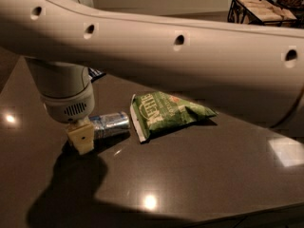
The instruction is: Knock redbull can over
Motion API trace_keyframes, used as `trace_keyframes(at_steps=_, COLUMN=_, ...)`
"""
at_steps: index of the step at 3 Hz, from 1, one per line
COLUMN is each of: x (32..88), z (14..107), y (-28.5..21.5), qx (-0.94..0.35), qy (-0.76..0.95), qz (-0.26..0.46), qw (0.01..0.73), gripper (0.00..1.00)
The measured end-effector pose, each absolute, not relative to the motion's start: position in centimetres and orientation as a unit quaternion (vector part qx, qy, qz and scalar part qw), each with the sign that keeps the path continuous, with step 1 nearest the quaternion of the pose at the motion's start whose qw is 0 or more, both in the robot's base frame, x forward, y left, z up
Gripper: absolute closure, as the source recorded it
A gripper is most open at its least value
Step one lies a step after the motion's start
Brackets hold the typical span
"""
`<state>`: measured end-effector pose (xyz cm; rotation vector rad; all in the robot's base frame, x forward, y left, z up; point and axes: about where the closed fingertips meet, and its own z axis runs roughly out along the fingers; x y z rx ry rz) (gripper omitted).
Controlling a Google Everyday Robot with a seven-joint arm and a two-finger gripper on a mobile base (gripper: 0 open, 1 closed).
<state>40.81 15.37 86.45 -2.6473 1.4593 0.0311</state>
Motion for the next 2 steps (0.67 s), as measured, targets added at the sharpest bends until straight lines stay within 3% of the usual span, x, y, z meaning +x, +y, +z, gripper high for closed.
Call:
trace_keyframes(at_steps=1, x=40.28, z=85.82, y=15.59, qx=-0.876, qy=0.478, qz=0.020, qw=0.057, gripper=0.00)
trace_keyframes(at_steps=2, x=40.28, z=85.82, y=15.59, qx=-0.876, qy=0.478, qz=0.020, qw=0.057, gripper=0.00)
